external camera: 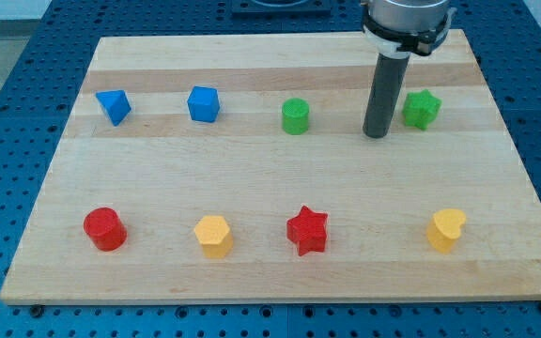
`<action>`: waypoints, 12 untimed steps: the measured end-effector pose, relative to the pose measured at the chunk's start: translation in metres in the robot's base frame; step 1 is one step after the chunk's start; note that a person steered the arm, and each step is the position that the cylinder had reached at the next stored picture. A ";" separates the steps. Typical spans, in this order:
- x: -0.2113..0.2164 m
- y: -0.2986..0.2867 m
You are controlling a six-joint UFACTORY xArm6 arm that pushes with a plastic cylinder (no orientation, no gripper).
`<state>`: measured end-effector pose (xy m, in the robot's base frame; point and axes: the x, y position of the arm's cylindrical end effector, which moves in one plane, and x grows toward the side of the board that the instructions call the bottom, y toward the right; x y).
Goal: Touch the green star
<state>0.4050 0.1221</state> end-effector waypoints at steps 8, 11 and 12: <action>0.047 -0.005; 0.051 -0.002; 0.050 -0.002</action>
<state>0.4553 0.1205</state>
